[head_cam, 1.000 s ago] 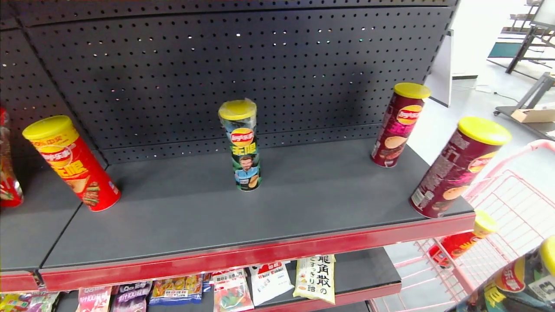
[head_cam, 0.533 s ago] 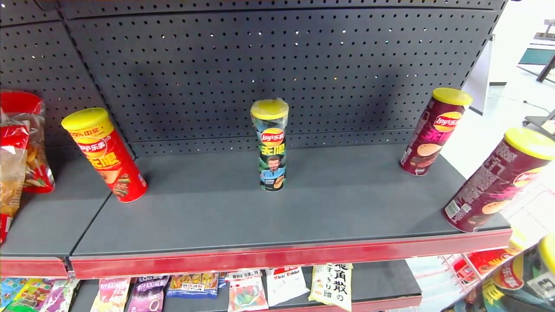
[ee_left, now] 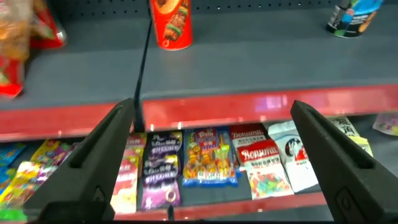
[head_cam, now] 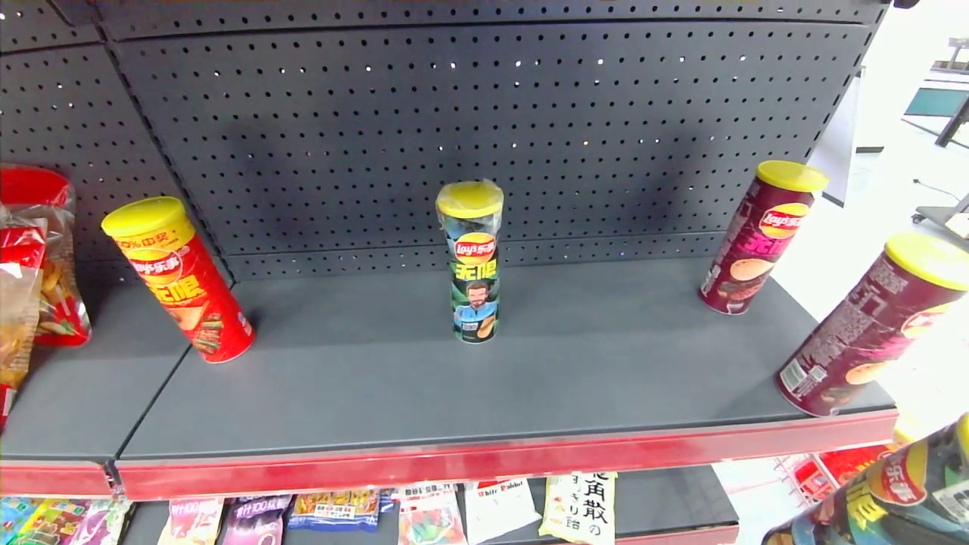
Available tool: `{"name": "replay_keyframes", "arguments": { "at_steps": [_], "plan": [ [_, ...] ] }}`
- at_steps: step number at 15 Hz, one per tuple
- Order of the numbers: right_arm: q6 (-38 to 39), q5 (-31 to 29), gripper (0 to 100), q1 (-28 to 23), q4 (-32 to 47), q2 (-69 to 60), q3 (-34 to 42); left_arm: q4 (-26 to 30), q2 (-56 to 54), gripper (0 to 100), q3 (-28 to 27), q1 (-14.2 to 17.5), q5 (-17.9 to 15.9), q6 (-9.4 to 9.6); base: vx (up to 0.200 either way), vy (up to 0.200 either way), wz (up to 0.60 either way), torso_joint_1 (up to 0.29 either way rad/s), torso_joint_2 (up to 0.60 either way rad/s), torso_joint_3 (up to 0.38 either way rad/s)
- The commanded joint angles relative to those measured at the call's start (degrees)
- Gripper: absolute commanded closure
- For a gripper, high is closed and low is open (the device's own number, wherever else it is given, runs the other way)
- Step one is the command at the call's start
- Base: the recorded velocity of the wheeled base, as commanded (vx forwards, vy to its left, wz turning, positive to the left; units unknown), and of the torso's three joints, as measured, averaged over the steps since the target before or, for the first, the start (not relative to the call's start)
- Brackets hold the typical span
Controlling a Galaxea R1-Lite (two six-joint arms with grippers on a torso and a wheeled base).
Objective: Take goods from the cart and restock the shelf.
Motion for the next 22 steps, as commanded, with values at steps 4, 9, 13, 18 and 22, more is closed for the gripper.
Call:
{"name": "replay_keyframes", "arguments": {
  "at_steps": [4, 9, 13, 18, 22],
  "plan": [
    [-0.01, -0.03, 100, 0.03, 0.01, -0.03, -0.48, 0.09, 0.05, 0, 0.01, 0.01, 0.04, -0.16, 0.000, 0.000, 0.00, 0.000, 0.00, 0.000],
    [-0.10, -0.12, 100, 0.12, 0.18, -0.38, 0.31, 0.09, 1.19, 0, 0.01, -0.17, -0.04, -0.34, 0.000, 0.000, 0.00, 0.000, 0.00, 0.000],
    [-0.19, 0.85, 100, 1.52, 0.27, 0.76, -0.31, -0.18, 1.19, 0, 0.01, -0.26, -4.09, 2.83, 0.000, 0.000, 0.00, 0.000, 0.00, 0.000],
    [-0.01, 0.41, 100, 0.91, 0.09, 2.96, -1.63, 0.53, 9.28, 0, -12.47, -0.87, -2.33, -0.95, 0.000, 0.000, 0.00, 0.000, 0.00, 0.000],
    [0.07, 0.50, 100, 1.00, 0.01, 3.66, -1.89, -0.44, 40.74, 0, -34.18, -9.57, -18.94, 0.01, 0.000, 0.000, 0.00, 0.000, 0.00, 0.000]
  ]
}}
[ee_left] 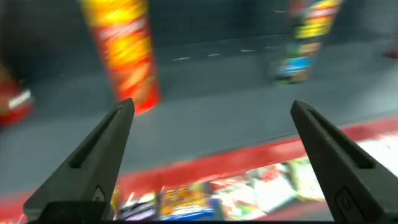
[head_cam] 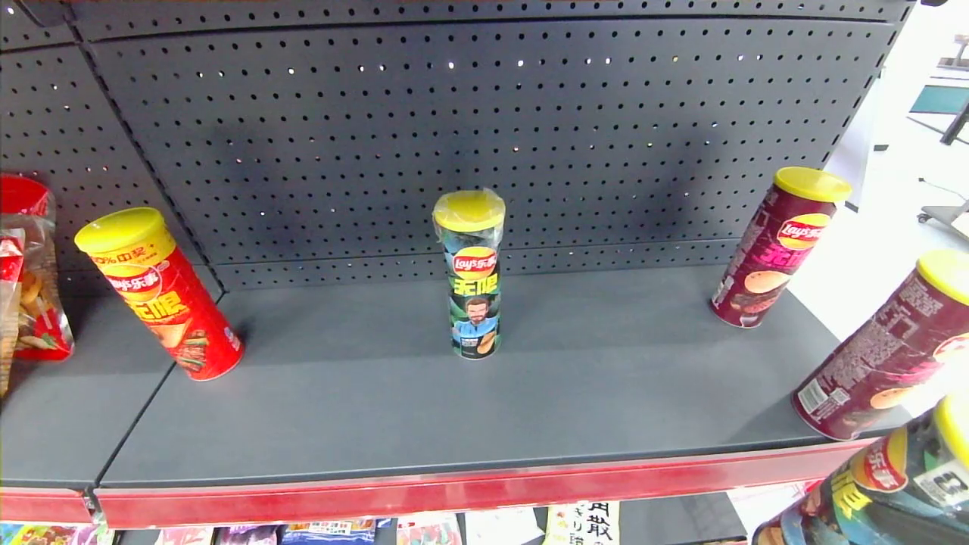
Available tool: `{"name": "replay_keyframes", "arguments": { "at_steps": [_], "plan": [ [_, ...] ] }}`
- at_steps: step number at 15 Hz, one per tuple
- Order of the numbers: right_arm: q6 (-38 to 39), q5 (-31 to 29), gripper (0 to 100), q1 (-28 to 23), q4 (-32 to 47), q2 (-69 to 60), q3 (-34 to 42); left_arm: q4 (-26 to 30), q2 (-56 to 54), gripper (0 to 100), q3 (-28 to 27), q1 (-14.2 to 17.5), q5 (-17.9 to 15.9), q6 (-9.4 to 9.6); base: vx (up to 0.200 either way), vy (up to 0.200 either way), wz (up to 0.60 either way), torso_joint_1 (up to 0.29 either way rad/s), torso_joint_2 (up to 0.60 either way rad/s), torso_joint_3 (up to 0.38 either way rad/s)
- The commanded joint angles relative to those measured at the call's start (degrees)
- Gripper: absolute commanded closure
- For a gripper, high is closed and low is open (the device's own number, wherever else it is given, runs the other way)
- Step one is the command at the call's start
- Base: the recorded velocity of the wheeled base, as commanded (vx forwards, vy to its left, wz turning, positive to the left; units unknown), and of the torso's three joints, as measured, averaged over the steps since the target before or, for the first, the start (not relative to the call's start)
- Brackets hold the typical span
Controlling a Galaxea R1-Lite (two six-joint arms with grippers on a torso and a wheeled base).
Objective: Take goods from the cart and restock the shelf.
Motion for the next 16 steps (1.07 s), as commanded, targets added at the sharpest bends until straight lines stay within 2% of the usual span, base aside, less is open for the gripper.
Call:
{"name": "replay_keyframes", "arguments": {
  "at_steps": [1, 2, 3, 5, 7, 8, 10, 13, 16],
  "plan": [
    [-0.04, 0.03, 100, 0.10, -0.08, 0.69, -0.39, -0.74, 31.07, 0, -19.11, -7.50, -13.62, 1.55, 0.000, 0.000, 0.00, 0.000, 0.00, 0.000],
    [0.05, 0.12, 100, 0.10, -0.08, 1.13, -1.18, -2.06, 37.66, 0, -21.75, -8.73, -17.93, 1.64, 0.000, 0.000, 0.00, 0.000, 0.00, 0.000],
    [0.23, 0.30, 100, 0.10, -0.08, 1.22, -1.88, -4.35, 43.99, 0, -24.21, -11.54, -22.85, 1.81, 0.000, 0.000, 0.00, 0.000, 0.00, 0.000],
    [0.49, 0.30, 100, 0.10, -0.08, 1.31, -1.97, -7.60, 53.66, 0, -27.81, -18.58, -24.26, 3.48, 0.000, 0.000, 0.00, 0.000, 0.00, 0.000],
    [0.49, 0.30, 100, 0.10, -0.08, 1.48, -2.41, -8.92, 60.86, 0, -29.92, -20.60, -25.49, 6.56, 0.000, 0.000, 0.00, 0.000, 0.00, 0.000],
    [0.58, 0.30, 100, 0.01, -0.08, 1.57, -2.58, -9.79, 66.23, 0, -32.65, -20.77, -27.24, 9.11, 0.000, 0.000, 0.00, 0.000, 0.00, 0.000],
    [1.37, 0.21, 100, 0.01, -0.08, 1.57, -2.93, -11.20, 74.05, 0, -38.36, -20.51, -27.07, 12.27, 0.000, 0.000, 0.00, 0.000, 0.00, 0.000],
    [2.51, 0.12, 100, 0.01, -0.08, 1.75, -3.73, -11.38, 80.64, 0, -45.13, -20.51, -26.89, 14.73, 0.000, 0.000, 0.00, 0.000, 0.00, 0.000],
    [2.78, 0.03, 100, 0.01, -0.08, 1.75, -3.64, -11.90, 84.07, 0, -46.62, -20.51, -27.77, 16.93, 0.000, 0.000, 0.00, 0.000, 0.00, 0.000]
  ]
}}
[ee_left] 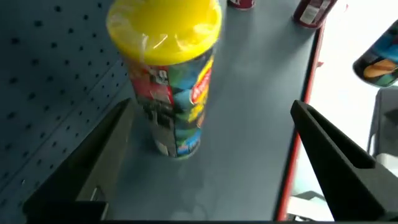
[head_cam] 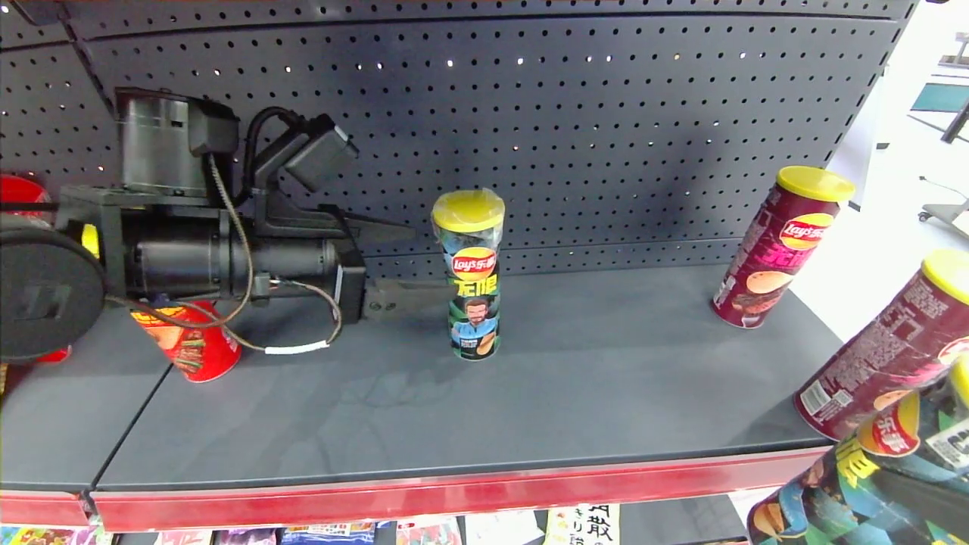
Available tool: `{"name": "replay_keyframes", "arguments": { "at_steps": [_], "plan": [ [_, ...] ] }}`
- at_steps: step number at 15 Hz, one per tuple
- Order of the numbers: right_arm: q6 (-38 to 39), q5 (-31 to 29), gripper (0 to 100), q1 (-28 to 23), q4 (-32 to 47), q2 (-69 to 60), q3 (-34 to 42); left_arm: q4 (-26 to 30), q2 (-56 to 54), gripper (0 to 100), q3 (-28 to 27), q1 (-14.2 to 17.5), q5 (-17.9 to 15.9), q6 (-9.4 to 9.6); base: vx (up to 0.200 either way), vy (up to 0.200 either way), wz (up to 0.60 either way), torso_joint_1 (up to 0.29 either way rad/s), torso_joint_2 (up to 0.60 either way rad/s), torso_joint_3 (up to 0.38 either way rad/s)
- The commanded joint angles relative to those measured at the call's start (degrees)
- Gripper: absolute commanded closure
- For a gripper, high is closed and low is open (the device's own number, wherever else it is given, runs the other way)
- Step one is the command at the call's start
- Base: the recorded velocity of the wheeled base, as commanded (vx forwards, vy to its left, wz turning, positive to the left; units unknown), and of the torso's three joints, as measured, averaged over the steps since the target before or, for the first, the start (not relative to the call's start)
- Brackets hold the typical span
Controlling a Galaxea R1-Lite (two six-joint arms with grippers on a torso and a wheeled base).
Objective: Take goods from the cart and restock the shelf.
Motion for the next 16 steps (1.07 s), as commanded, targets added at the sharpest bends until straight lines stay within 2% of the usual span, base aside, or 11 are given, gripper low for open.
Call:
{"name": "replay_keyframes", "arguments": {
  "at_steps": [1, 2, 4, 8, 11, 13, 16],
  "plan": [
    [-0.01, -0.02, 100, 0.03, -0.02, 0.18, 0.00, -0.69, 4.47, 0, -1.14, -0.03, -0.53, 0.59, 0.000, 0.000, 0.00, 0.000, 0.00, 0.000],
    [0.07, 0.07, 100, 0.03, -0.02, 0.79, -0.18, -2.36, 6.06, 0, -1.32, -0.03, -1.76, 1.20, 0.000, 0.000, 0.00, 0.000, 0.00, 0.000],
    [0.07, 0.07, 100, 0.03, -0.02, 1.50, -0.44, -4.29, 8.52, 0, -2.90, 0.06, -1.59, 1.46, 0.000, 0.000, 0.00, 0.000, 0.00, 0.000],
    [0.07, 0.07, 100, 0.03, -0.11, 2.29, -0.62, -4.38, 11.59, 0, -6.32, -0.03, -2.11, 1.46, 0.000, 0.000, 0.00, 0.000, 0.00, 0.000],
    [0.07, 0.07, 100, -0.06, -0.02, 2.81, -0.97, -4.38, 13.53, 0, -7.82, -0.12, -3.70, 1.29, 0.000, 0.000, 0.00, 0.000, 0.00, 0.000],
    [0.07, 0.07, 100, -0.06, -0.11, 3.25, -1.15, -4.29, 15.99, 0, -11.51, -0.20, -4.31, 1.20, 0.000, 0.000, 0.00, 0.000, 0.00, 0.000],
    [0.07, -0.02, 100, -0.06, -0.11, 3.87, -1.32, -4.21, 18.01, 0, -14.06, -1.35, -4.49, 0.76, 0.000, 0.000, 0.00, 0.000, 0.00, 0.000]
  ]
}}
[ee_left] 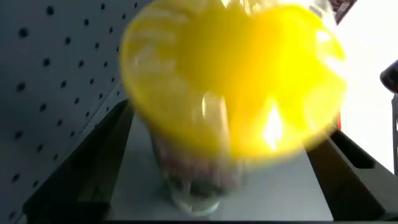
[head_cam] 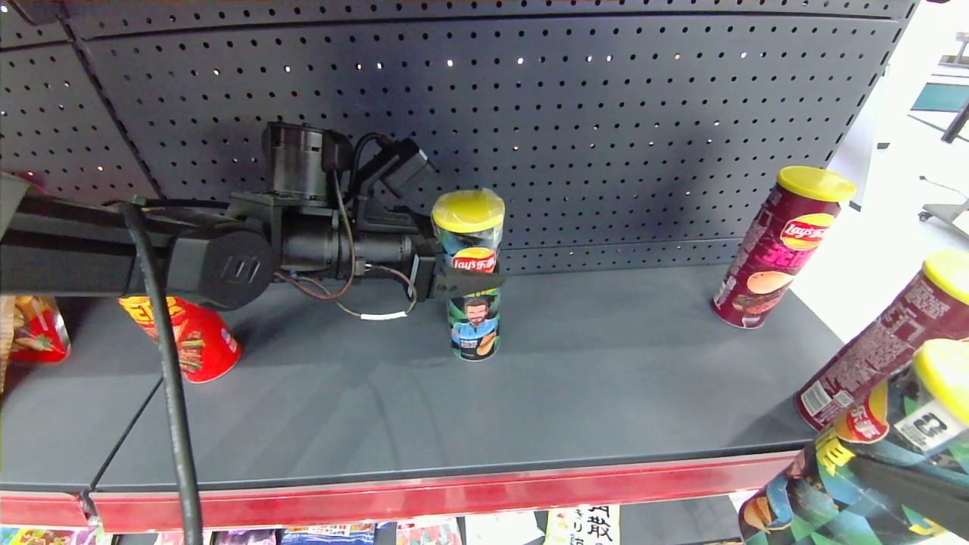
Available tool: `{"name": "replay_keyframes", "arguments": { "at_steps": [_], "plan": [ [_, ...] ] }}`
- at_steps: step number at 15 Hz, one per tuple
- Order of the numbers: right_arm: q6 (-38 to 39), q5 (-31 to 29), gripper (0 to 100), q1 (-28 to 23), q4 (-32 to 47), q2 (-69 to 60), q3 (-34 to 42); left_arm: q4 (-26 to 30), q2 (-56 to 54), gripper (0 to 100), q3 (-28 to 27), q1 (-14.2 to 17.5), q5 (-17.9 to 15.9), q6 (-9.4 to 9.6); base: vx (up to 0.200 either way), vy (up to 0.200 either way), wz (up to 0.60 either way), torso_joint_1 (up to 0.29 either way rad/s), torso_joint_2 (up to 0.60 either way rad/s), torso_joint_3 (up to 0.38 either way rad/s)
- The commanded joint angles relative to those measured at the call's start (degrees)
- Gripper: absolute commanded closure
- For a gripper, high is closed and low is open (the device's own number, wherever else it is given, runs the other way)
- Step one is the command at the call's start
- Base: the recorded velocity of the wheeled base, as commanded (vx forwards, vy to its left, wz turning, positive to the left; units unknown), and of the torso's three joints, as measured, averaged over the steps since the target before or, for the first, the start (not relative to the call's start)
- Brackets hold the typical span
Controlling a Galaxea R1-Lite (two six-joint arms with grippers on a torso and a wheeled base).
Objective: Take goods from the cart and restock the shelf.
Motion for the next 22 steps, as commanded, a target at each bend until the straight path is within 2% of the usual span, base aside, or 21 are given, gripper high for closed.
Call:
{"name": "replay_keyframes", "arguments": {
  "at_steps": [1, 3, 4, 6, 10, 12, 13, 14, 15, 18, 20, 22],
  "plan": [
    [-0.01, -0.03, 100, -0.07, -0.04, 0.68, -0.14, -0.04, 1.71, 0, -1.76, -0.87, 0.03, -0.12, 0.000, 0.000, 0.00, 0.000, 0.00, 0.000],
    [-0.01, 0.06, 100, -0.07, -0.04, 0.86, -0.06, -0.21, 2.76, 0, -2.81, -0.96, 0.03, -0.21, 0.000, 0.000, 0.00, 0.000, 0.00, 0.000],
    [-0.01, 0.06, 100, -0.07, -0.04, 1.03, -0.14, -0.21, 2.94, 100, -2.99, -0.96, 0.03, -0.21, 0.000, 0.000, 0.00, 0.000, 0.00, 0.000],
    [-0.01, 0.06, 100, -0.07, -0.04, 1.12, -0.14, -0.12, 2.76, 100, -2.81, -1.14, 0.03, -0.91, 0.000, 0.000, 0.00, 0.000, 0.00, 0.000],
    [0.69, 0.06, 100, -0.42, -0.04, 1.21, -0.06, -0.04, 1.80, 100, -2.02, -1.75, 0.03, -1.09, 0.000, 0.000, 0.00, 0.000, 0.00, 0.000],
    [1.04, 0.06, 100, -0.42, -0.04, 1.21, -0.14, 0.05, -0.84, 100, -0.44, -2.45, 0.12, -3.19, 0.000, 0.000, 0.00, 0.000, 0.00, 0.000],
    [1.04, 0.06, 100, -0.42, -0.04, 1.21, -0.23, 0.05, -3.74, 100, 1.85, -3.86, 0.74, -6.18, 0.000, 0.000, 0.00, 0.000, 0.00, 0.000],
    [1.04, 0.06, 100, -0.42, -0.04, 1.21, -0.67, -0.04, -5.94, 100, 4.05, -4.83, 0.91, -7.68, 0.000, 0.000, 0.00, 0.000, 0.00, 0.000],
    [1.04, 0.06, 100, -0.42, -0.04, 1.21, -0.67, -0.12, -6.73, 100, 5.01, -5.18, 1.00, -7.77, 0.000, 0.000, 0.00, 0.000, 0.00, 0.000],
    [1.04, 0.15, 100, -0.33, -0.04, 1.47, -1.11, -0.21, -12.36, 100, 13.36, -7.20, 1.62, -7.77, 0.000, 0.000, 0.00, 0.000, 0.00, 0.000],
    [1.04, 0.15, 100, -0.33, -0.04, 1.73, -1.55, -0.21, -13.85, 100, 15.65, -7.99, 2.32, -7.77, 0.000, 0.000, 0.00, 0.000, 0.00, 0.000],
    [1.04, 0.24, 100, -0.33, -0.04, 2.09, -1.81, -3.20, -14.38, 100, 18.81, -8.43, 3.20, -7.77, 0.000, 0.000, 0.00, 0.000, 0.00, 0.000]
  ]
}}
